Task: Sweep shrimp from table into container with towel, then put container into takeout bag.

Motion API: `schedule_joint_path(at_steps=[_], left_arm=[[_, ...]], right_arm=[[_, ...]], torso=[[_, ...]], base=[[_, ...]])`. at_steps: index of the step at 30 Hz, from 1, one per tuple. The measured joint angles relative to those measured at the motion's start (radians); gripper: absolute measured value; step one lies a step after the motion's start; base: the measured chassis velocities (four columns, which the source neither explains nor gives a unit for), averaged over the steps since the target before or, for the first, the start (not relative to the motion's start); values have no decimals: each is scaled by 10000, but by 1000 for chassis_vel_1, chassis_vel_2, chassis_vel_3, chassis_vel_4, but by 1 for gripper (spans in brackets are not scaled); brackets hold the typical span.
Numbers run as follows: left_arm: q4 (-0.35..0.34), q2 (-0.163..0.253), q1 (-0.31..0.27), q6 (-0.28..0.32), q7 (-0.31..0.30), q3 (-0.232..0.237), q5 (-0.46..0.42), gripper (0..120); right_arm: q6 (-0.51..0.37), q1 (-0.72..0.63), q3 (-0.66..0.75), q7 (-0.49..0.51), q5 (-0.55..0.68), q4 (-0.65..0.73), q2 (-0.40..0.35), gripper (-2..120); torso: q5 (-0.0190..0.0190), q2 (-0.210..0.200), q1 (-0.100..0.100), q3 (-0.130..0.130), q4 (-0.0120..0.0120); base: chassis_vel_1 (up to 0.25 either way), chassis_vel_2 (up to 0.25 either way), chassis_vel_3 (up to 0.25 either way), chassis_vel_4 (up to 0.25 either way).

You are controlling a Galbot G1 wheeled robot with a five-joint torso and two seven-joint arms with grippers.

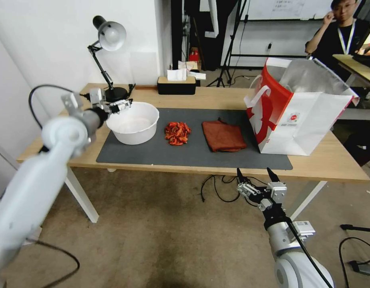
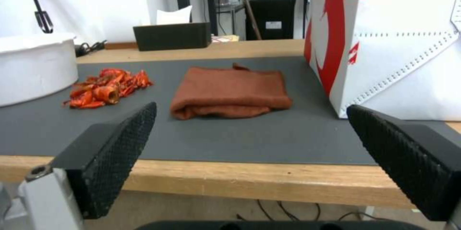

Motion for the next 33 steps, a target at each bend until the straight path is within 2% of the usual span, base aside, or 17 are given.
schedule_joint_path(at_steps=[2,9,10,11,13,14,15,16,18,19,22,23,25,26,27,30,33], left_arm=[[373,-59,-306,139,-172,233,109,100],[526,-84,-293,203,-751,375,362,100],[253,198,61,200,-100,191,484,100],[253,198,61,200,-100,191,484,100],[-217,659,632,-75,2890,-112,1806,100],[-217,659,632,-75,2890,-112,1806,100],[-316,943,845,-650,5062,-165,2926,100],[-219,1256,909,-1967,7351,-37,4133,100],[96,1582,734,-3462,10195,340,5873,100],[96,1582,734,-3462,10195,340,5873,100],[710,1916,-100,-5425,13407,1151,8069,100],[710,1916,-100,-5425,13407,1151,8069,100],[1279,2062,-1029,-6437,15191,2028,9152,100],[1433,2137,-1353,-6556,15401,2496,9266,100],[1433,2137,-1353,-6556,15401,2496,9266,100],[1900,2169,-2239,-6702,15719,3585,9696,100],[2094,2109,-2480,-6718,15764,3876,9930,100]], right_arm=[[23,26,7,5,-1,-65,-15,100],[101,60,54,8,-4,-183,-53,100],[115,65,106,4,-4,-242,-128,100],[115,65,106,4,-4,-242,-128,100],[157,86,110,2,5,-337,-171,100],[157,86,110,2,5,-337,-171,100],[175,114,57,3,6,-385,-172,100],[190,138,-8,6,7,-404,-173,100],[197,139,-56,20,6,-402,-191,100],[197,139,-56,20,6,-402,-191,100],[224,87,-65,59,10,-386,-228,100],[224,87,-65,59,10,-386,-228,100],[264,4,-54,95,31,-383,-262,100],[298,-29,-45,109,47,-379,-267,100],[298,-29,-45,109,47,-379,-267,100],[376,-82,-45,150,62,-362,-236,100],[389,-85,-67,168,62,-362,-214,100]], torso=[[2,0,0,-1,-1],[0,1,0,-2,-3],[-1,0,0,-2,0],[-1,0,0,-2,0],[0,0,-1,-3,4],[0,0,-1,-3,4],[1,1,-3,-3,1],[3,1,-3,-4,1],[-1,1,-2,-3,2],[-1,1,-2,-3,2],[4,1,-3,-4,0],[4,1,-3,-4,0],[3,3,-3,-3,-2],[5,3,-3,-3,-2],[5,3,-3,-3,-2],[5,3,-2,-3,-2],[3,3,-3,-3,0]], base=[[0,0,0,0],[0,0,0,0],[0,0,0,0],[0,0,0,0],[0,0,0,0],[0,0,0,0],[0,0,0,0],[0,0,0,0],[0,0,0,0],[0,0,0,0],[0,0,0,0],[0,0,0,0],[0,0,0,0],[0,0,0,0],[0,0,0,0],[0,0,0,0],[0,0,0,0]])
